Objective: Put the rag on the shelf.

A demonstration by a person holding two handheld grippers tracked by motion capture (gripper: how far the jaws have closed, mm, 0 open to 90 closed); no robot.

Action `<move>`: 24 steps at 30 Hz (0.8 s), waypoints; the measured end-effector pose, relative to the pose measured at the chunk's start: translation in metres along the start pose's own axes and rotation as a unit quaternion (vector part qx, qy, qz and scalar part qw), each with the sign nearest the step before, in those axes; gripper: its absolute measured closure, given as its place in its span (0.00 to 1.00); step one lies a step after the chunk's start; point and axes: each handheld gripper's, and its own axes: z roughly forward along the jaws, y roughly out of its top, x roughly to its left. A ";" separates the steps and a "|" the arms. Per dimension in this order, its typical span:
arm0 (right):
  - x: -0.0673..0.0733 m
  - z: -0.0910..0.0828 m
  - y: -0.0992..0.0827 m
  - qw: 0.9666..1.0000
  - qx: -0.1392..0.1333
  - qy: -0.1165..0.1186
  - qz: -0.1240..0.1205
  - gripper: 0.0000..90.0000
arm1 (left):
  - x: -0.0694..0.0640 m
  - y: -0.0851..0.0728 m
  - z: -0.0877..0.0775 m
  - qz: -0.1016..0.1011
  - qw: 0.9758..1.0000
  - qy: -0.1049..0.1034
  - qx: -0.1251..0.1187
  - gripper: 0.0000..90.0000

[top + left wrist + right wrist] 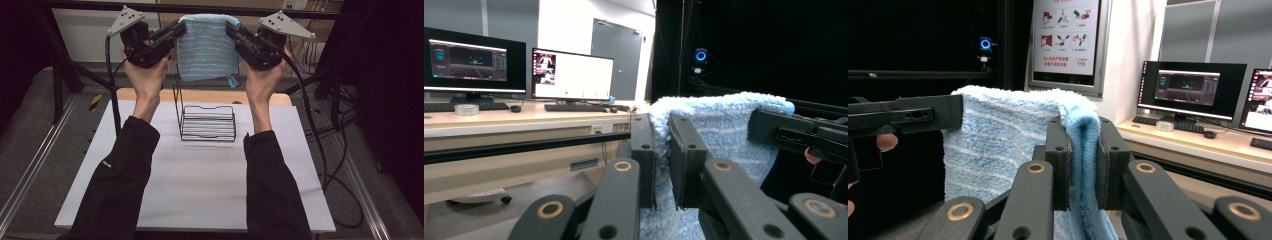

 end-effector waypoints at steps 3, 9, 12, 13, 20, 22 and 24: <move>-0.003 0.006 -0.003 1.000 0.011 -0.005 -0.001 0.89 | 0.004 -0.004 0.006 0.000 1.000 0.001 0.005 0.91; -0.010 0.014 -0.014 1.000 0.023 -0.007 0.006 0.89 | 0.014 -0.014 0.015 -0.015 1.000 0.001 0.018 0.91; -0.014 0.019 -0.021 0.999 0.029 -0.009 0.010 0.89 | 0.016 -0.018 0.019 -0.008 1.000 0.005 0.028 0.91; -0.016 0.020 -0.023 0.999 0.031 -0.009 0.012 0.89 | 0.018 -0.019 0.021 -0.005 0.999 0.006 0.031 0.91; -0.021 0.025 -0.036 0.999 0.042 -0.008 0.016 0.89 | 0.024 -0.027 0.027 0.003 0.999 0.009 0.053 0.91; -0.023 0.026 -0.039 0.999 0.046 -0.008 0.018 0.89 | 0.025 -0.029 0.029 0.001 0.998 0.009 0.055 0.91; -0.023 0.027 -0.041 0.999 0.048 -0.008 0.021 0.89 | 0.024 -0.030 0.030 0.005 0.998 0.010 0.059 0.91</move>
